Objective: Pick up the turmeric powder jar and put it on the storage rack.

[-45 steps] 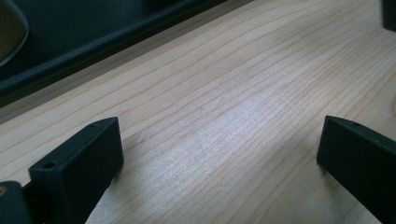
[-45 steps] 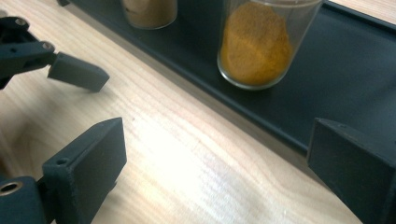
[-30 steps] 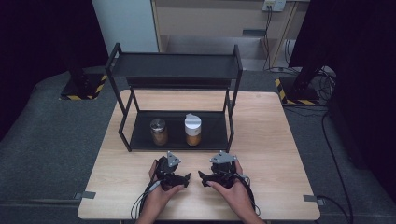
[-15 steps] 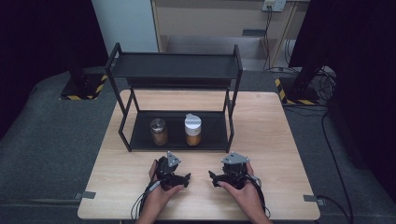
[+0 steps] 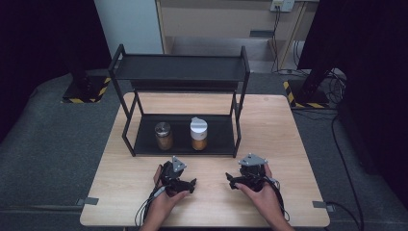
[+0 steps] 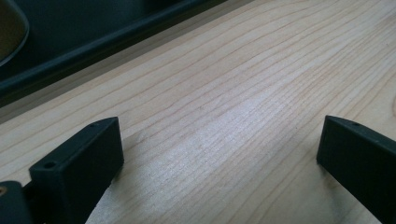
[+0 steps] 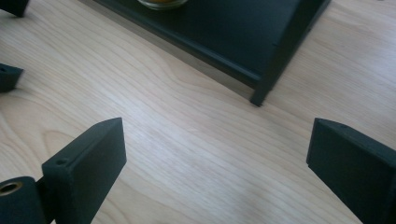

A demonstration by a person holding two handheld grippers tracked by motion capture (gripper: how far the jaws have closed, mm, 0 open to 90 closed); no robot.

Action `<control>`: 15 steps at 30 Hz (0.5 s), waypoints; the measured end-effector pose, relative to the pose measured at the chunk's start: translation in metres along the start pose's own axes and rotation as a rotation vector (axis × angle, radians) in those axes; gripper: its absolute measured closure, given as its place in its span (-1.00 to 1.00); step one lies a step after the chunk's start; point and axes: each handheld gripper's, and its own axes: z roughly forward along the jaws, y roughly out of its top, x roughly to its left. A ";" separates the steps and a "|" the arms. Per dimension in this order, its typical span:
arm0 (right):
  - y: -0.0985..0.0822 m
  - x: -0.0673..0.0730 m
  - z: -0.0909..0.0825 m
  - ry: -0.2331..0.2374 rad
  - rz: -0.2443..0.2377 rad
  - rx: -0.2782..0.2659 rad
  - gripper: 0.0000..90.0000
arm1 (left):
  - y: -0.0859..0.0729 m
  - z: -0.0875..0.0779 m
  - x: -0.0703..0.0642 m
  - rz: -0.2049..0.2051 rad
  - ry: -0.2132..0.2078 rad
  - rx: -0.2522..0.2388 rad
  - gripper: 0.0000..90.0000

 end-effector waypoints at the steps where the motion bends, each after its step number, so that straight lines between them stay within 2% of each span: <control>1: -0.001 -0.002 -0.001 -0.008 -0.002 0.003 -0.87 | 0.000 0.000 0.000 0.000 0.000 0.000 -1.00; 8: -0.015 -0.019 -0.008 -0.026 0.024 0.004 -0.88 | 0.000 0.000 0.000 0.000 0.000 0.000 -1.00; 15: -0.024 -0.034 -0.008 -0.030 0.074 0.008 -0.89 | 0.000 0.000 0.000 0.000 0.000 0.000 -1.00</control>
